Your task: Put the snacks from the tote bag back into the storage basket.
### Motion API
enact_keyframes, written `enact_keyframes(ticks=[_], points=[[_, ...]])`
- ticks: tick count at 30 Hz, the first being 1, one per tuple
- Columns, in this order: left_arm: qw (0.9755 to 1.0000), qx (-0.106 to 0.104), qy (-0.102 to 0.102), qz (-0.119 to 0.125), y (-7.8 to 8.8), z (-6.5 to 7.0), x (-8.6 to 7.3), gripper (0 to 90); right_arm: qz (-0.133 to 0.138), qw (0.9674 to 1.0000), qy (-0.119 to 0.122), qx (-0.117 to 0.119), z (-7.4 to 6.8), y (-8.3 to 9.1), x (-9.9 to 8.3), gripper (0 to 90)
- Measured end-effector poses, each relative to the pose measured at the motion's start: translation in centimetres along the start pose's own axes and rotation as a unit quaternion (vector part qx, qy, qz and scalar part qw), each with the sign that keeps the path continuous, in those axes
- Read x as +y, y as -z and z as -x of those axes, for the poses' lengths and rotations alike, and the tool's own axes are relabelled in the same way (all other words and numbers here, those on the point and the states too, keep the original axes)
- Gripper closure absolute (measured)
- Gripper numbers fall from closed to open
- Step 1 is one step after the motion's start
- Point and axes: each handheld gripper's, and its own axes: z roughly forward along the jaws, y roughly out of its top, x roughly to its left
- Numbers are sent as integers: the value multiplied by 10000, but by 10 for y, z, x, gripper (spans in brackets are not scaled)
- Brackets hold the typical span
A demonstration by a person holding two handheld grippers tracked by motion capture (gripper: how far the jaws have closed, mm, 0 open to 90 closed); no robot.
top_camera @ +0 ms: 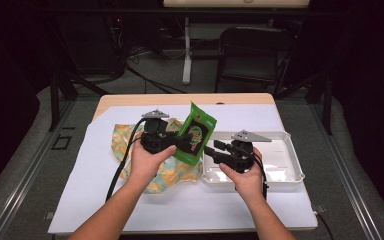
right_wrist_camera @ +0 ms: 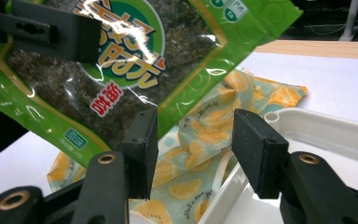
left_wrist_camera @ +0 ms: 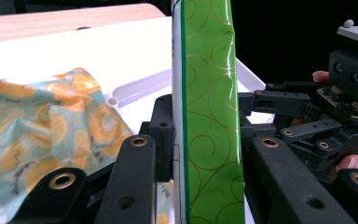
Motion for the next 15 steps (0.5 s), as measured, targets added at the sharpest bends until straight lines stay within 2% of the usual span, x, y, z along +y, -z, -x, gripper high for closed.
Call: enact_keyframes(ticks=[3, 6, 15], points=[[10000, -35, -67, -9, -4, 3, 0, 718, 92, 9998, -136, 83, 1, 1, 1, 503], [9999, 18, -98, -49, -8, 5, 0, 719, 105, 9997, -186, 114, 4, 3, 1, 497], [9999, -132, -102, -16, -14, 9, -1, 720, 129, 9990, -369, 233, 10, 4, 2, 482]])
